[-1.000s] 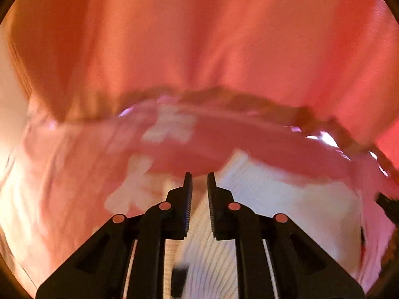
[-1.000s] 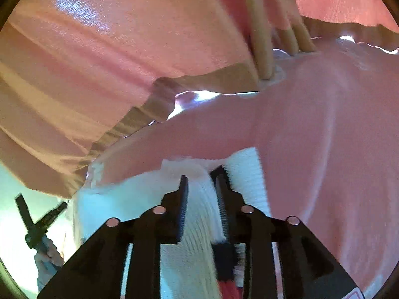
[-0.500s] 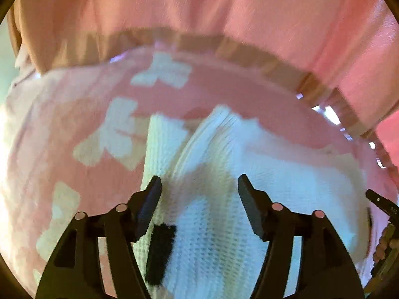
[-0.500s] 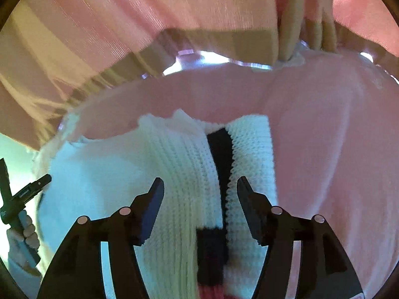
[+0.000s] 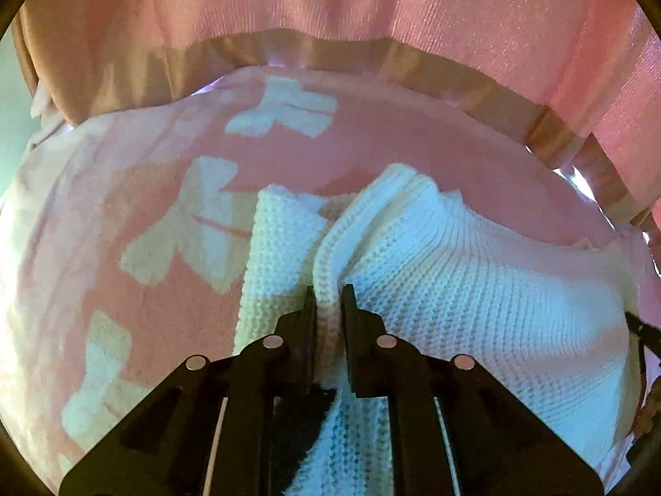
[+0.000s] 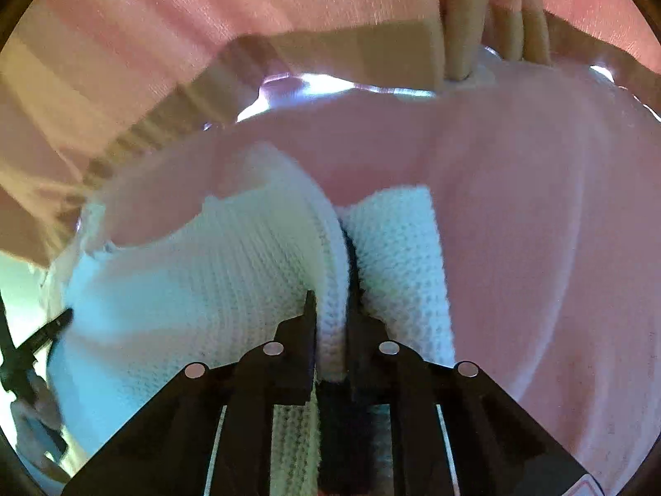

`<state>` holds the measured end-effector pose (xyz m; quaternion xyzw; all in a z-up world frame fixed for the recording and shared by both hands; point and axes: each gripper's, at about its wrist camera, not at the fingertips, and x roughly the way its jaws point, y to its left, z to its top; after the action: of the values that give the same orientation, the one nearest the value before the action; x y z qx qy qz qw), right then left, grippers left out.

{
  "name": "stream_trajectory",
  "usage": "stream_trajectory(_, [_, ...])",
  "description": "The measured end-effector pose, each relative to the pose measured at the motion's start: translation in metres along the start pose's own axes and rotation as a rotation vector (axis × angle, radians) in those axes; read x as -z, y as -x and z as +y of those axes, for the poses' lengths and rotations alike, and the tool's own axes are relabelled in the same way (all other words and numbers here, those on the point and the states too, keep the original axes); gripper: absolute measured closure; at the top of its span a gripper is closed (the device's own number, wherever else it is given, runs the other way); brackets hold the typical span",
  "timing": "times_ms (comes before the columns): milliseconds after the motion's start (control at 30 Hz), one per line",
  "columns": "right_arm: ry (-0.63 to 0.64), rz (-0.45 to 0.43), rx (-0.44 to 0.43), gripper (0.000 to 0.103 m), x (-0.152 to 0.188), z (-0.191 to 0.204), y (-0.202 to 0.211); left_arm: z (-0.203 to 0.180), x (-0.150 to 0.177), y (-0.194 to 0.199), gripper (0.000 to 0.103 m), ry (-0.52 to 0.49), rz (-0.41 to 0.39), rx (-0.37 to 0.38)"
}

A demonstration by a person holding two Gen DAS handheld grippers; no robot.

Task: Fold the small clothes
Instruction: 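Fold the hem up toward the collar with both grippers and press down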

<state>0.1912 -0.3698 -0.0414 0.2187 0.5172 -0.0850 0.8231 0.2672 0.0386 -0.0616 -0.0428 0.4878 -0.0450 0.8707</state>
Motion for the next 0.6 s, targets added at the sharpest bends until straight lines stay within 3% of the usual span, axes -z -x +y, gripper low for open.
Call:
stream_trajectory(33, [0.008, -0.039, -0.020, 0.090, -0.004, 0.004, 0.012, 0.001, -0.001, 0.002, 0.092, 0.014, 0.002, 0.007])
stream_trajectory(67, [0.016, -0.073, -0.035, 0.082, -0.006, 0.007, 0.020, 0.003, -0.001, 0.003, 0.089, 0.029, 0.006, 0.013])
stream_trajectory(100, [0.024, -0.077, -0.033, 0.064, -0.006, 0.008, 0.021, 0.004, -0.002, 0.002, 0.089, 0.033, 0.010, 0.015])
stream_trajectory(167, [0.025, -0.042, -0.016, 0.054, -0.005, 0.007, 0.012, 0.005, -0.001, -0.001, 0.087, 0.030, 0.011, 0.017])
stream_trajectory(233, [0.032, 0.029, 0.003, 0.055, 0.002, 0.007, -0.009, 0.002, 0.000, -0.003, 0.084, 0.002, 0.004, 0.009])
stream_trajectory(267, [0.039, 0.014, 0.003, 0.066, 0.004, 0.007, -0.010, 0.001, 0.000, -0.004, 0.083, -0.007, 0.002, 0.008])
stream_trajectory(300, [0.056, 0.004, -0.010, 0.095, 0.003, 0.011, -0.009, 0.000, 0.000, -0.004, 0.083, -0.015, 0.000, 0.004])
stream_trajectory(333, [0.058, 0.001, -0.013, 0.095, -0.002, 0.016, -0.004, 0.000, -0.001, -0.004, 0.083, -0.010, -0.004, 0.005])
stream_trajectory(433, [0.082, -0.115, 0.016, 0.096, -0.011, 0.025, 0.026, 0.007, -0.004, -0.009, 0.082, 0.028, -0.013, 0.022])
stream_trajectory(500, [0.079, -0.082, 0.076, 0.096, -0.012, 0.017, 0.015, 0.009, -0.005, -0.013, 0.081, 0.032, -0.023, 0.026])
stream_trajectory(567, [0.043, 0.010, 0.066, 0.095, -0.006, 0.007, -0.007, 0.006, -0.005, -0.009, 0.079, 0.014, -0.024, 0.022])
stream_trajectory(600, [0.045, -0.009, 0.071, 0.090, -0.006, 0.010, 0.000, 0.005, -0.005, -0.005, 0.074, 0.013, -0.016, 0.026])
